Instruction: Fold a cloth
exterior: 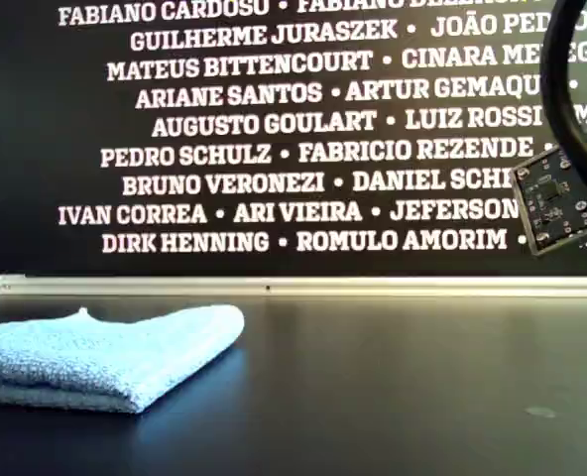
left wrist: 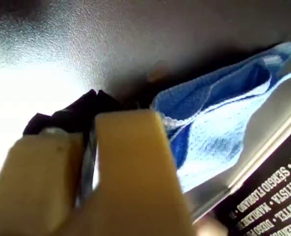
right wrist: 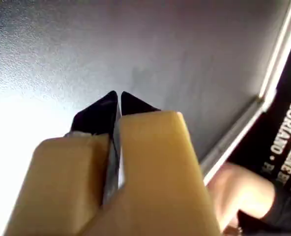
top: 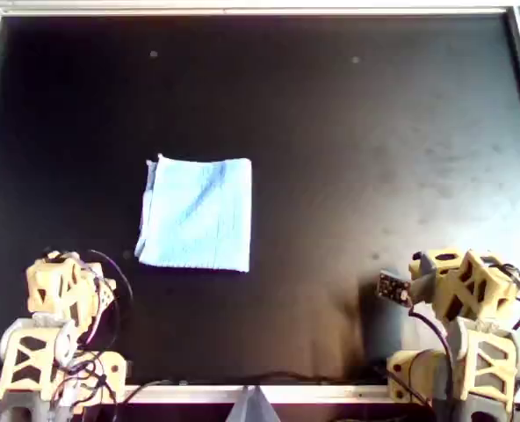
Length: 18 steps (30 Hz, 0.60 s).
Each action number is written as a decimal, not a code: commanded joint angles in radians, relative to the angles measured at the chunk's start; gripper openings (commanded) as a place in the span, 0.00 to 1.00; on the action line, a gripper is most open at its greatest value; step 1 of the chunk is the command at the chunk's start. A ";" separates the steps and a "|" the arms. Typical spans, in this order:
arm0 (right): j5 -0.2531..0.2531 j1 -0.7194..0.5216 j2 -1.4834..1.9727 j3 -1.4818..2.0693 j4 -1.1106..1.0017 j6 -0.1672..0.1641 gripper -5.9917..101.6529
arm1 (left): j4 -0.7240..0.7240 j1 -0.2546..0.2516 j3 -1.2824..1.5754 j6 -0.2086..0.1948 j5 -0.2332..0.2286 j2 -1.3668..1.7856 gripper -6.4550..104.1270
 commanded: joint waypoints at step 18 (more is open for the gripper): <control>-0.012 0.015 0.044 0.015 0.017 0.015 0.07 | 0.002 0.018 -0.006 -0.005 0.006 0.020 0.05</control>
